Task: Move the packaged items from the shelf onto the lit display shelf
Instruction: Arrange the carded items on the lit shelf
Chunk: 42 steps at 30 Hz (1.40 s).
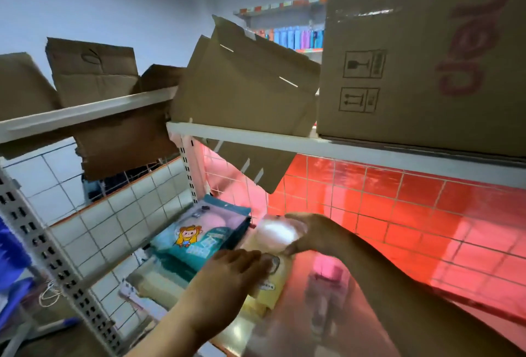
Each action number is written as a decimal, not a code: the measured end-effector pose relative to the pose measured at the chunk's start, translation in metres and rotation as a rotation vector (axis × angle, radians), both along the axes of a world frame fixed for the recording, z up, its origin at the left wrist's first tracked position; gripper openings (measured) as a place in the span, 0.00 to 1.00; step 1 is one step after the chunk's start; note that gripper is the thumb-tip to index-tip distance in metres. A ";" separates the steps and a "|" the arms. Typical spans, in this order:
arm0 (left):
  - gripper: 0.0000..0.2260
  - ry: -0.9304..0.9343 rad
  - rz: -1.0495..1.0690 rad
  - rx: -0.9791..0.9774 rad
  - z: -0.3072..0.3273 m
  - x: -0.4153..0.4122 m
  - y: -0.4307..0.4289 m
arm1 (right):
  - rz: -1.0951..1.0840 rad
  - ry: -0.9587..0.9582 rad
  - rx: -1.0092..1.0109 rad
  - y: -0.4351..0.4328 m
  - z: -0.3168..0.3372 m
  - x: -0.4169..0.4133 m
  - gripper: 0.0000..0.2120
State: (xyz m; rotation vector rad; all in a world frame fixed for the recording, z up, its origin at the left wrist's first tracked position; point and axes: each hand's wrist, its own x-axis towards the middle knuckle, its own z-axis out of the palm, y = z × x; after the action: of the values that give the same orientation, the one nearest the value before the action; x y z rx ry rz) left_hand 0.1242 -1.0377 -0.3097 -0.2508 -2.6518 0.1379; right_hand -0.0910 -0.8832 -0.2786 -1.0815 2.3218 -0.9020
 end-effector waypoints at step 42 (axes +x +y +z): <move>0.40 -0.551 0.011 0.268 -0.104 -0.046 -0.072 | -0.351 0.130 0.350 -0.076 -0.091 0.046 0.35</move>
State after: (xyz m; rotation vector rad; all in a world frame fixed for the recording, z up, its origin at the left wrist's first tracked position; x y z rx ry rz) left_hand 0.0782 -1.1100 -0.4134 -0.2060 -3.1701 -0.3286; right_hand -0.0449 -0.9596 -0.3697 -0.6157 2.6993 -0.5171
